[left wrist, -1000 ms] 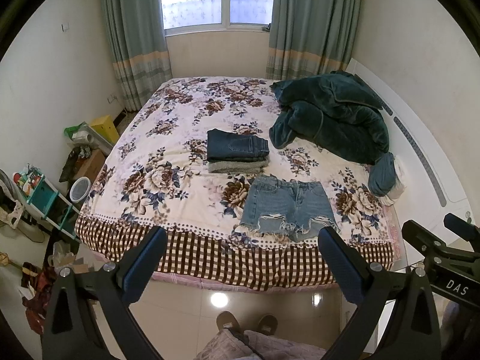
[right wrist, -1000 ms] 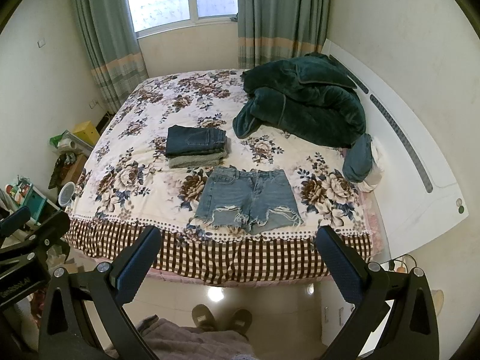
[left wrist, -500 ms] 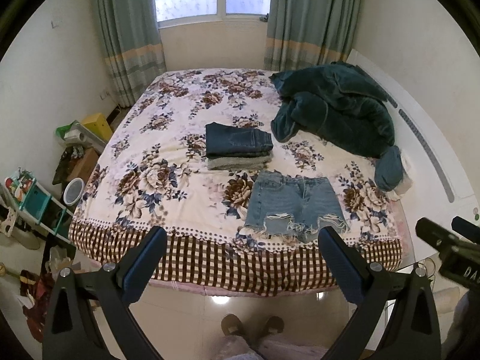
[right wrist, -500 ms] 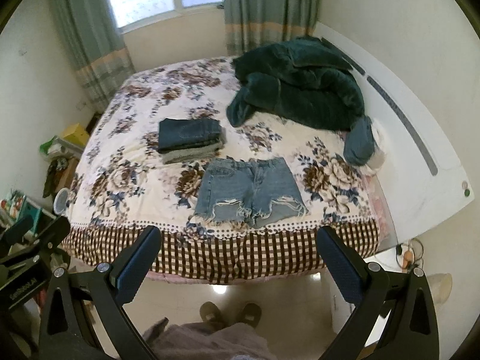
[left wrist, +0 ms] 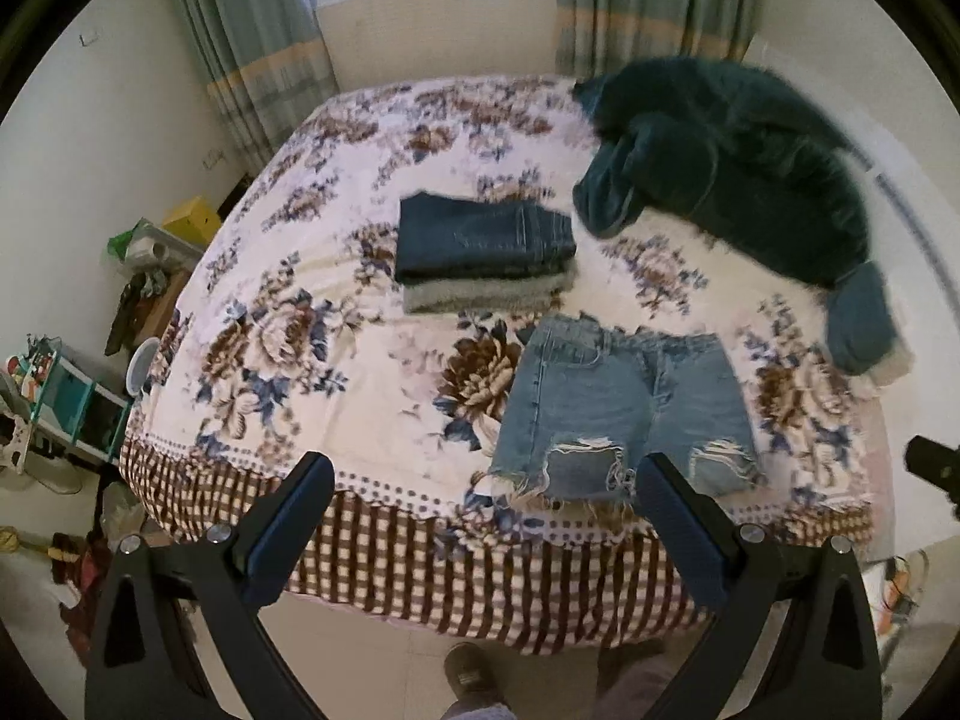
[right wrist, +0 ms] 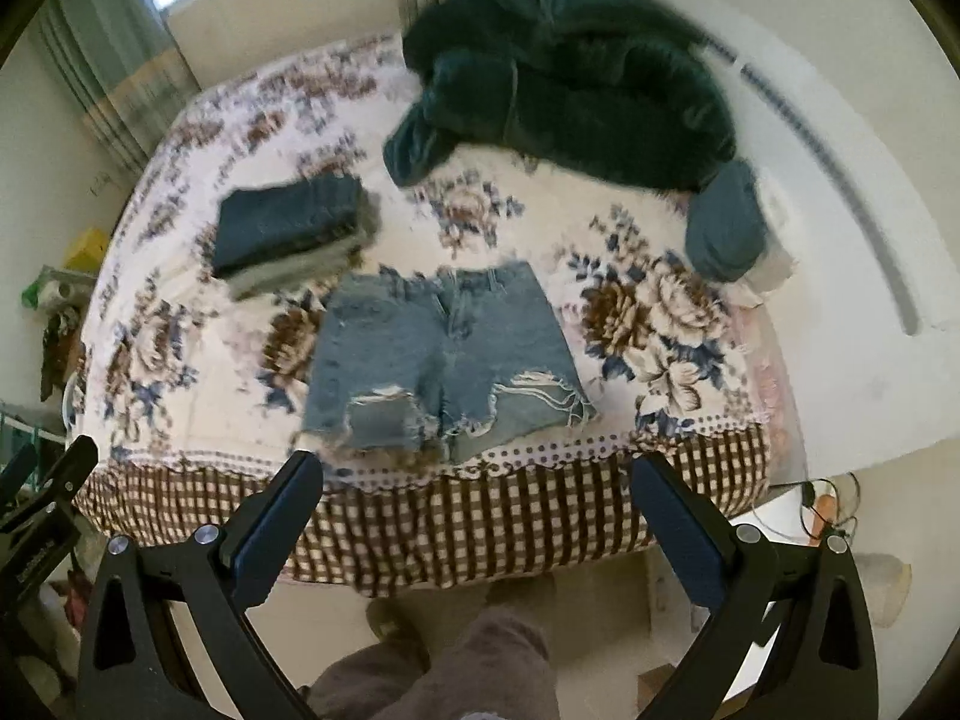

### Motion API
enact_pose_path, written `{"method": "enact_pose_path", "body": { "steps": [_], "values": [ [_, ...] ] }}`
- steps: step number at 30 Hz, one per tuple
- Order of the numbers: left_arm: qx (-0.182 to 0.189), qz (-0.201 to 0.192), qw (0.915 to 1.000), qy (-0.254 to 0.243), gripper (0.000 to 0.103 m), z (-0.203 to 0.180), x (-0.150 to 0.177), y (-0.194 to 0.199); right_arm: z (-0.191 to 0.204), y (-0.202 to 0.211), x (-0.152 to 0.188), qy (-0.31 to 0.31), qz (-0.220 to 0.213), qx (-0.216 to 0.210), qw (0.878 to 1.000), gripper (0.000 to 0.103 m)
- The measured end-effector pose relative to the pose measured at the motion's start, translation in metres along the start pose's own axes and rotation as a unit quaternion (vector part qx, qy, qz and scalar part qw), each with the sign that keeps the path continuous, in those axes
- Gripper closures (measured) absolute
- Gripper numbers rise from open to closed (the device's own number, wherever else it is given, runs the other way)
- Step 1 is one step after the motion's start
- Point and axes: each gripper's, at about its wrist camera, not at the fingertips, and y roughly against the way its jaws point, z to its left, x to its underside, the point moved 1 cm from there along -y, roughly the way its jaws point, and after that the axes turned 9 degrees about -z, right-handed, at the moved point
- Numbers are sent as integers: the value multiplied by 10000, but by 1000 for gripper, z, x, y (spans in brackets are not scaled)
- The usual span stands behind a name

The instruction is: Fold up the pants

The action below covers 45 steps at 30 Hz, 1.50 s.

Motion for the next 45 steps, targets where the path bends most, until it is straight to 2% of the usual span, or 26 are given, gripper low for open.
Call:
{"method": "enact_pose_path", "body": {
  "steps": [1, 2, 4, 5, 6, 8, 10, 14, 17, 20, 21, 22, 24, 26, 28, 29, 33, 34, 36, 37, 39, 43, 45],
  "values": [
    [-74, 105, 9999, 9, 0, -12, 1, -17, -16, -28, -10, 7, 117, -101, 9999, 0],
    [-141, 213, 9997, 52, 0, -27, 3, -36, -32, -56, -20, 5, 230, -194, 9995, 5],
    [-183, 520, 9982, 244, 0, -69, 10, -82, -62, -113, -41, 76, 477, -431, 9979, 22],
    [-162, 597, 9976, 305, 0, -81, 12, -93, -77, -143, -50, 129, 630, -524, 9966, 33],
    [-86, 754, 9961, 446, 0, -109, 18, -120, -91, -170, -58, 162, 744, -604, 9953, 37],
    [89, 991, 9934, 573, 0, -147, 29, -151, -126, -231, -73, 187, 950, -737, 9926, 38],
    [327, 1368, 9877, 684, 0, -203, 53, -197, -156, -286, -85, 249, 1112, -859, 9898, 38],
    [701, 2081, 9729, 730, 0, -297, 101, -263, -202, -373, -92, 265, 1460, -960, 9843, 37],
    [864, 2350, 9655, 711, 0, -354, 128, -294, -225, -422, -88, 201, 1777, -1075, 9780, 33],
    [771, 2427, 9661, 424, 1, -392, 143, -323, -238, -469, -91, 233, 1986, -1275, 9715, 32],
    [649, 2487, 9660, 279, 5, -403, 150, -332, -240, -487, -93, 251, 2061, -1390, 9683, 32],
    [512, 2580, 9647, 167, 17, -410, 160, -342, -239, -499, -93, 255, 2123, -1485, 9655, 32],
    [392, 2645, 9633, 231, 26, -409, 169, -351, -231, -519, -94, 224, 2242, -1664, 9600, 31],
    [522, 2426, 9675, 475, 44, -399, 167, -346, -219, -549, -97, 169, 2388, -1948, 9512, 31],
    [548, 2233, 9710, 660, 87, -385, 162, -338, -197, -572, -99, 100, 2503, -2249, 9416, 31],
    [643, 2198, 9701, 800, 95, -378, 160, -334, -191, -583, -100, 69, 2567, -2344, 9376, 31],
    [920, 2203, 9651, 1080, 100, -353, 151, -323, -167, -620, -97, -263, 2842, -2512, 9249, 33],
    [974, 2200, 9646, 1082, 101, -347, 148, -318, -162, -622, -97, -353, 2800, -2580, 9240, 38],
    [1063, 2156, 9643, 1111, 101, -333, 142, -312, -154, -617, -100, -320, 2608, -2646, 9279, 93],
    [1114, 2092, 9648, 1143, 101, -330, 136, -306, -150, -609, -103, -271, 2459, -2513, 9358, 94],
    [1248, 1966, 9644, 1255, 101, -315, 125, -289, -145, -593, -109, -280, 2241, -2439, 9431, 99],
    [1486, 1714, 9611, 1577, 101, -267, 105, -255, -123, -542, -125, -218, 1903, -2419, 9512, 100],
    [1520, 1532, 9603, 1765, 101, -226, 90, -235, -110, -518, -133, -140, 1766, -2452, 9532, 100]
  ]
}}
